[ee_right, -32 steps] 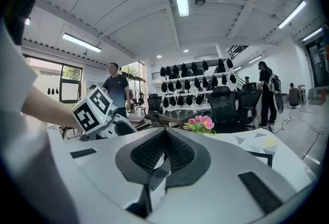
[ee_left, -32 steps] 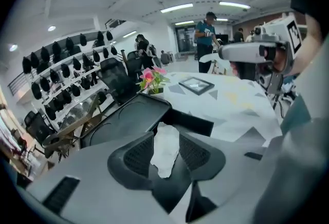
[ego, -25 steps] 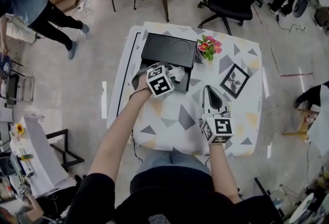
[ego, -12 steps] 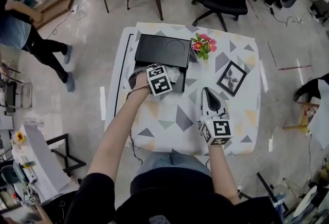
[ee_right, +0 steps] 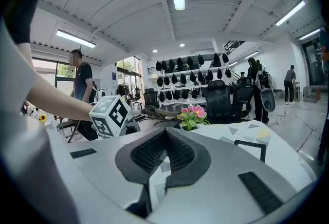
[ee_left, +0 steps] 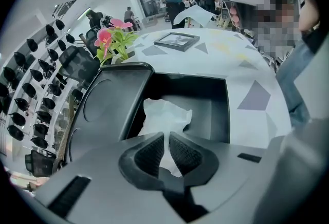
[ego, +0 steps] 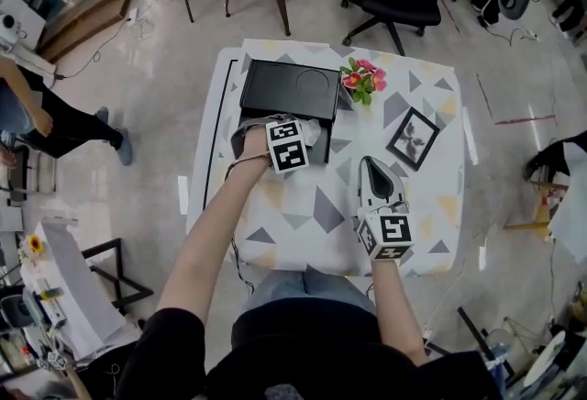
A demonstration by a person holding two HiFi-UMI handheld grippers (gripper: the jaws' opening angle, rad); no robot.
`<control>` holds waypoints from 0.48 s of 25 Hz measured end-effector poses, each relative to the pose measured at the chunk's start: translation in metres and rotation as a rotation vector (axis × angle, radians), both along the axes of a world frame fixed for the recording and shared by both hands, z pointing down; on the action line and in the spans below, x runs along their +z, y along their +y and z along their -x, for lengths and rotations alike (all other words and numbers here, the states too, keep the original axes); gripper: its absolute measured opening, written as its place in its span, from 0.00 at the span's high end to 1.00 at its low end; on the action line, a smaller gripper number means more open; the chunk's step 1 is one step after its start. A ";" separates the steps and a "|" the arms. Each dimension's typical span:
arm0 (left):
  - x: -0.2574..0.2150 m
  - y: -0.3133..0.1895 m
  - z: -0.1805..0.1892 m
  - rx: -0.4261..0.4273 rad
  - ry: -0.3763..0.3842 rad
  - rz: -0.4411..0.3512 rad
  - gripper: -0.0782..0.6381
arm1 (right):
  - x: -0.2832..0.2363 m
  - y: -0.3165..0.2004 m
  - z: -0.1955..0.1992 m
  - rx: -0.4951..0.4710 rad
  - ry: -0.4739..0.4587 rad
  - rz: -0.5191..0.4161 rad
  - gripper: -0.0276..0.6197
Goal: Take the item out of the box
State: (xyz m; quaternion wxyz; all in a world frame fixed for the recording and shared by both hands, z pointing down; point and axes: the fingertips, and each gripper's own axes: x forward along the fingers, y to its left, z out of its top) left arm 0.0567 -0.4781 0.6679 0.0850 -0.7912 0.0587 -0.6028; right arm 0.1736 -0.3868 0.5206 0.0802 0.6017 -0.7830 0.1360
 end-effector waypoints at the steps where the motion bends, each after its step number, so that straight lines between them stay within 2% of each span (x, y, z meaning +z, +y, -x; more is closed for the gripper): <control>1: 0.000 0.000 0.000 0.004 0.001 -0.005 0.83 | 0.000 0.000 0.000 0.001 0.000 0.000 0.95; 7: -0.005 0.005 0.001 0.042 0.000 -0.036 0.84 | -0.003 0.003 0.000 0.006 0.002 -0.004 0.95; 12: -0.010 0.007 0.000 0.043 0.029 -0.054 0.84 | -0.004 0.005 0.000 0.009 0.005 -0.010 0.95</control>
